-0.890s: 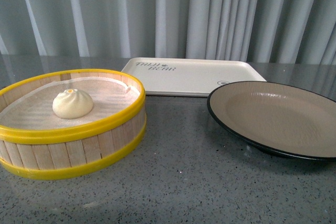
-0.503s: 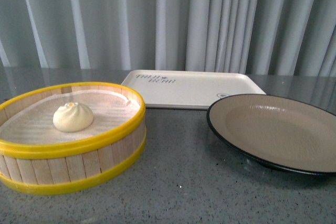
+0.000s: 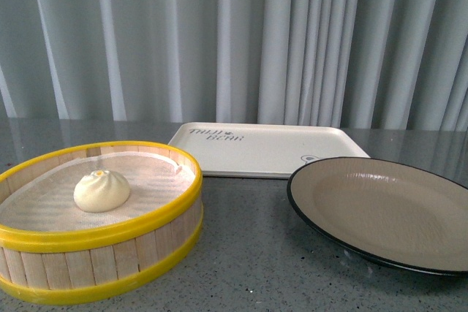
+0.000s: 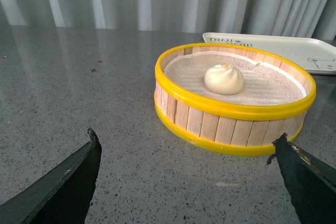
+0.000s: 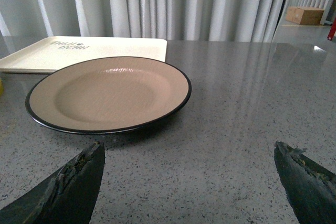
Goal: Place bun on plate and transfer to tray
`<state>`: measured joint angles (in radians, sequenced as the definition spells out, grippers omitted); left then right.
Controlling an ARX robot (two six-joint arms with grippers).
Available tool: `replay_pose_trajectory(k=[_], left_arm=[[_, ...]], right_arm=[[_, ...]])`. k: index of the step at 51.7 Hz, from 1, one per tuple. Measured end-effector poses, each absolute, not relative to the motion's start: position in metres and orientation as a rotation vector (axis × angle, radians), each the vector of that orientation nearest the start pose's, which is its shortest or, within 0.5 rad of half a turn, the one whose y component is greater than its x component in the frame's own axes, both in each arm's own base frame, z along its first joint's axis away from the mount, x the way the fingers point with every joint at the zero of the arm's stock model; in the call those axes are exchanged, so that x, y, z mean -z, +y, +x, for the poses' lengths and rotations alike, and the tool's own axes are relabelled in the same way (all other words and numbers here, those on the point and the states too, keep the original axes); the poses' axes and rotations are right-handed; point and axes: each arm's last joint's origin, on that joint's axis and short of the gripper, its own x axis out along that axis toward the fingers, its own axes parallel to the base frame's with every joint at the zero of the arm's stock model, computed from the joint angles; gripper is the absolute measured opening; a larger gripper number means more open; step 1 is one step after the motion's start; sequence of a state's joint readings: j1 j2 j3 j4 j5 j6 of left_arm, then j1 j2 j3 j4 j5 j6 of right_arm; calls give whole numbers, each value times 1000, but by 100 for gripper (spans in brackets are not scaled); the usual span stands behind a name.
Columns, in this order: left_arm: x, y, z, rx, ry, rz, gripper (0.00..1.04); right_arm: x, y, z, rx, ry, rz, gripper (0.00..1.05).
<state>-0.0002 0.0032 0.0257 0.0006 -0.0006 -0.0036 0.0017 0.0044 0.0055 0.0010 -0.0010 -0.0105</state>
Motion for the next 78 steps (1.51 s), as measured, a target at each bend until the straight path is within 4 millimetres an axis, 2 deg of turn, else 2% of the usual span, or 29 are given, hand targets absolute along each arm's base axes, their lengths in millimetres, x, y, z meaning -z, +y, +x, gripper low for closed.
replay_pose_trajectory(k=[23,27,31,34,40,45,51,55,59,66,72,78], left_arm=[[-172,0,96,-3,-21,-7,98],[-169,-1,100,-69,95,-95,98],[-170,-4,109,-61,153,-170,98],[-175,-6,119,-31,165,-197,98],[-200,-11,142,49,129,-215,98],[-243,-21,182,153,87,-163,98],[-263,-32,218,205,139,-99,98],[-270,-41,239,269,230,-74,98],[-274,-52,254,290,242,-24,98],[-278,-67,273,306,284,22,98],[-270,-88,295,301,364,94,98],[-258,-93,313,232,443,127,98]], right_arm=[[-165,0,98,-3,-2,-10,96],[-165,0,98,-2,-2,-10,96],[-165,0,98,-2,-2,-10,96],[-165,0,98,-3,-2,-11,96],[-165,0,98,-3,-2,-10,96],[-165,0,98,-2,-2,-10,96],[-165,0,98,-3,-2,-10,96],[-165,0,98,-3,-2,-10,96],[-165,0,98,-3,-2,-10,96],[-165,0,98,-3,-2,-10,96],[-165,0,98,-3,-2,-10,96],[-165,0,98,-3,-2,-10,96]])
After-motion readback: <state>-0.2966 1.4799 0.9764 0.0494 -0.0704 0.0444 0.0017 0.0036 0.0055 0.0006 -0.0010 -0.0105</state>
